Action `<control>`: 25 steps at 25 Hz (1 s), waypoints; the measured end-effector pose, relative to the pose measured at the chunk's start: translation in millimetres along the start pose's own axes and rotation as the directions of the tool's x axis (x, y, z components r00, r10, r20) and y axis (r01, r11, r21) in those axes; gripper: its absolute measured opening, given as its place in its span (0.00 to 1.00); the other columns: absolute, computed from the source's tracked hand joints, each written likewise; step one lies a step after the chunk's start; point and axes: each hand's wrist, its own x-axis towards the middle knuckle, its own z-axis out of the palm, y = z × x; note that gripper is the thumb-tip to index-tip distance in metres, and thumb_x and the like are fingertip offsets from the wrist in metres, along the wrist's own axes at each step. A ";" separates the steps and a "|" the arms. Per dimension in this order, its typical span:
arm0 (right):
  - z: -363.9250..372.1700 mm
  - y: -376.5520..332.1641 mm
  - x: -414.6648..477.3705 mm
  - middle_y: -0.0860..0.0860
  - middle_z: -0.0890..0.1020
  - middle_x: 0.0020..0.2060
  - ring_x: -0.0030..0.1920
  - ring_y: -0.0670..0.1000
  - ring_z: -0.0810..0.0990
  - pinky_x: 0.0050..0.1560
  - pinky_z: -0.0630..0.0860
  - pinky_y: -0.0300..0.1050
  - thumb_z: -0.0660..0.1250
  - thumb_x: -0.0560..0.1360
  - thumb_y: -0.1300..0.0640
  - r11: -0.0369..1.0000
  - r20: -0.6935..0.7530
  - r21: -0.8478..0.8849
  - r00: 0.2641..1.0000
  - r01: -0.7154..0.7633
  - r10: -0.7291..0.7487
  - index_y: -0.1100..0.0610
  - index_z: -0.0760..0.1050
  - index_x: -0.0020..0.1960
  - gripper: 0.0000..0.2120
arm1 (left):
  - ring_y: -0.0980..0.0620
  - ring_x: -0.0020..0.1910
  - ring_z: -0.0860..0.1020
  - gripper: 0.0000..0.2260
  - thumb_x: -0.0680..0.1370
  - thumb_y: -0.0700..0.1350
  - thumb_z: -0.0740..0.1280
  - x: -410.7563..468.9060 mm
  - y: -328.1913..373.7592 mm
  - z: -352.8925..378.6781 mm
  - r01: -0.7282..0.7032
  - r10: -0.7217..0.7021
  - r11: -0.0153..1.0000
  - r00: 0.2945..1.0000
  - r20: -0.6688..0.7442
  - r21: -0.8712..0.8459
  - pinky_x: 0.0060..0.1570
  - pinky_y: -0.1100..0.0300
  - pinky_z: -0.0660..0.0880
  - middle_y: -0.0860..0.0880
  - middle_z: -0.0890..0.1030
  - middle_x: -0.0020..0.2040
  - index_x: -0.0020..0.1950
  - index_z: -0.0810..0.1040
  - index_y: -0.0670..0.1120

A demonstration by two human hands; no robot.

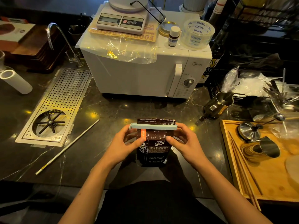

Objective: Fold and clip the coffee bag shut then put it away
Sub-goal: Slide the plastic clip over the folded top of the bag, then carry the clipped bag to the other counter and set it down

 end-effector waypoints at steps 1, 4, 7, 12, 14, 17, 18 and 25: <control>2.4 1.4 -1.3 0.43 0.84 0.55 0.58 0.43 0.81 0.55 0.78 0.36 0.74 0.72 0.56 1.000 -0.020 0.006 1.000 -0.008 0.008 0.46 0.77 0.61 0.19 | 0.61 0.61 0.78 0.30 0.63 0.59 0.78 -1.9 -2.7 1.4 0.028 -0.028 0.999 0.999 0.023 0.016 0.61 0.59 0.77 0.55 0.79 0.64 0.63 0.73 0.61; 7.9 5.8 -5.4 0.44 0.84 0.55 0.59 0.42 0.81 0.56 0.78 0.38 0.73 0.70 0.50 1.000 -0.072 0.013 0.997 -0.026 0.026 0.47 0.77 0.62 0.20 | 0.52 0.67 0.75 0.42 0.60 0.55 0.82 -7.2 -10.9 7.2 0.056 -0.058 0.997 0.998 0.033 0.055 0.66 0.46 0.73 0.50 0.76 0.68 0.70 0.69 0.53; 11.4 12.5 -11.9 0.47 0.82 0.59 0.60 0.43 0.80 0.56 0.79 0.39 0.73 0.68 0.46 0.999 -0.098 0.005 0.994 -0.048 0.048 0.49 0.75 0.65 0.26 | 0.50 0.69 0.74 0.42 0.61 0.55 0.79 -10.6 -11.2 10.2 0.034 -0.033 0.996 0.999 -0.007 0.082 0.67 0.42 0.72 0.49 0.76 0.69 0.72 0.68 0.50; 19.0 20.9 -22.4 0.41 0.79 0.62 0.63 0.40 0.78 0.55 0.79 0.37 0.76 0.66 0.46 0.997 -0.095 0.000 0.993 -0.071 0.071 0.35 0.69 0.65 0.31 | 0.60 0.62 0.77 0.32 0.62 0.58 0.77 -12.8 -11.7 14.1 -0.001 0.014 0.985 0.997 -0.074 0.170 0.63 0.54 0.74 0.59 0.78 0.62 0.64 0.69 0.66; 22.9 22.7 -26.4 0.39 0.79 0.61 0.63 0.38 0.77 0.55 0.80 0.38 0.76 0.67 0.47 0.997 -0.112 -0.011 0.991 -0.075 0.074 0.32 0.69 0.63 0.29 | 0.68 0.58 0.76 0.30 0.63 0.58 0.77 -13.0 -12.5 15.6 -0.007 0.025 0.983 0.995 -0.096 0.183 0.58 0.61 0.73 0.63 0.77 0.60 0.61 0.69 0.69; 27.1 24.1 -30.7 0.35 0.81 0.59 0.62 0.36 0.77 0.52 0.79 0.33 0.76 0.71 0.55 0.998 -0.149 -0.027 0.987 -0.059 0.055 0.27 0.70 0.61 0.29 | 0.64 0.61 0.76 0.31 0.66 0.51 0.79 -12.5 -16.4 17.5 -0.018 0.039 0.986 0.991 -0.124 0.168 0.58 0.60 0.76 0.59 0.78 0.61 0.66 0.71 0.63; 28.6 23.4 -31.0 0.32 0.80 0.58 0.61 0.35 0.77 0.51 0.77 0.30 0.76 0.72 0.56 0.998 -0.160 -0.038 0.986 -0.050 0.043 0.25 0.70 0.60 0.30 | 0.64 0.60 0.77 0.31 0.66 0.49 0.79 -12.2 -16.6 18.2 -0.020 0.041 0.987 0.990 -0.133 0.157 0.56 0.62 0.77 0.60 0.79 0.60 0.65 0.71 0.64; 39.4 6.2 -22.7 0.28 0.80 0.55 0.60 0.33 0.77 0.49 0.76 0.28 0.74 0.73 0.58 1.000 -0.261 -0.031 0.965 -0.005 -0.003 0.26 0.71 0.59 0.30 | 0.72 0.56 0.77 0.30 0.67 0.42 0.79 -5.6 -1.4 15.6 -0.103 0.123 0.988 0.974 -0.190 0.115 0.47 0.78 0.73 0.60 0.80 0.57 0.67 0.74 0.52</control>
